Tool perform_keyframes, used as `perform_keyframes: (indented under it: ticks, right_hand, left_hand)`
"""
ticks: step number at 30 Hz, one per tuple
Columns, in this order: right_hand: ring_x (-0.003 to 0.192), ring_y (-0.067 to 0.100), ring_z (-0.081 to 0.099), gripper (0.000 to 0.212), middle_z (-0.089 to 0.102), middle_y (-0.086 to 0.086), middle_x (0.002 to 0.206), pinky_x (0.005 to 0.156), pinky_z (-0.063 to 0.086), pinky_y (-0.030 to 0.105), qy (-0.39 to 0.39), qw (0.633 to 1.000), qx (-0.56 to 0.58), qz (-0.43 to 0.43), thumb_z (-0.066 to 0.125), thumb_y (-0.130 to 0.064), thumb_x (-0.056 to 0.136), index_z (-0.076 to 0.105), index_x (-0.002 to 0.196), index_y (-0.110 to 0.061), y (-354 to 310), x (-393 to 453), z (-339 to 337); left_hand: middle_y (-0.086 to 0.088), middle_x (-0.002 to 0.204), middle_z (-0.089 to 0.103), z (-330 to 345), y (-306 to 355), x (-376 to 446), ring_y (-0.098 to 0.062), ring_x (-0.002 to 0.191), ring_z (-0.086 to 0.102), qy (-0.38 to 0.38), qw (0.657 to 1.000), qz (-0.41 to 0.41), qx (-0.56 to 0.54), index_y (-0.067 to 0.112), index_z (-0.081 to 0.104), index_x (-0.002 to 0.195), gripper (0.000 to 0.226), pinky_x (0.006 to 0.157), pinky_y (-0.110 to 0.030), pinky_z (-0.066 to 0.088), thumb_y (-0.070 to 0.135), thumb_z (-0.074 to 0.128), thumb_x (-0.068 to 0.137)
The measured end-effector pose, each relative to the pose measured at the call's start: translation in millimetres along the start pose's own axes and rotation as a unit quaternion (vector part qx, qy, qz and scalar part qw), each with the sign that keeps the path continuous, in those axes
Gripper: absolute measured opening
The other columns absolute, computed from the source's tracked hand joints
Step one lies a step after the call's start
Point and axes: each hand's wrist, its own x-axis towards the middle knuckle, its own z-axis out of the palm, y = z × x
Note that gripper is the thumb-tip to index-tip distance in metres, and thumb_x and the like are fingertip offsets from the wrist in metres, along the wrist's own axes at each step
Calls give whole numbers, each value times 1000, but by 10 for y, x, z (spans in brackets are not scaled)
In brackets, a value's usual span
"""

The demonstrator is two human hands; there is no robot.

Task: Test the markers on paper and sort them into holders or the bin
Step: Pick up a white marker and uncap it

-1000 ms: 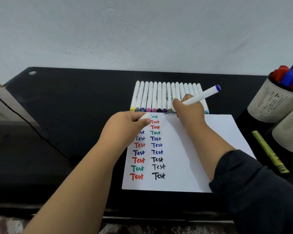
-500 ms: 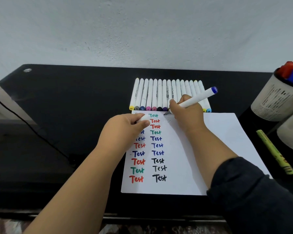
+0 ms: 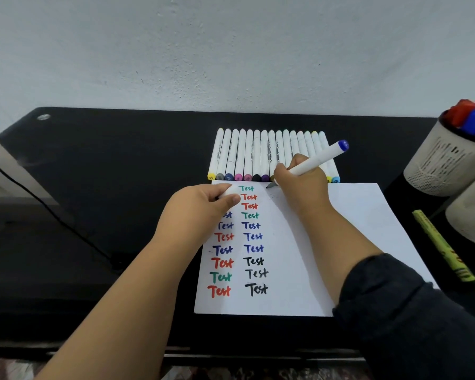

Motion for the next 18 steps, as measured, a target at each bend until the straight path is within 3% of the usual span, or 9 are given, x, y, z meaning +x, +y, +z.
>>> perform_keyframes:
  ticks: [7, 13, 18]
  right_hand:
    - [51, 7, 38, 32, 42, -5, 56, 49, 34, 17, -7, 1000, 0, 0, 57, -20, 88, 37, 64, -16, -11, 2, 11]
    - [36, -3, 41, 33, 38, -5, 52, 39, 30, 5, -12, 999, 41, 15, 56, -10, 86, 35, 61, -16, -11, -11, -2]
    - [49, 7, 35, 32, 37, -4, 54, 46, 33, 12, 6, 999, 31, 6, 55, -12, 86, 35, 62, -16, -1, -4, -5]
  left_hand:
    - [16, 91, 56, 12, 15, -9, 0, 75, 53, -9, 1000, 7, -2, 36, 55, 128, 38, 63, -18, 42, 43, 55, 90]
    - [12, 109, 64, 32, 7, 5, 1, 77, 53, -11, 1000, 6, 7, 36, 54, 129, 42, 62, -18, 42, 46, 56, 89]
    - [13, 109, 63, 43, 12, 12, 4, 73, 49, -8, 1000, 5, 12, 37, 53, 129, 42, 59, -16, 38, 47, 56, 89]
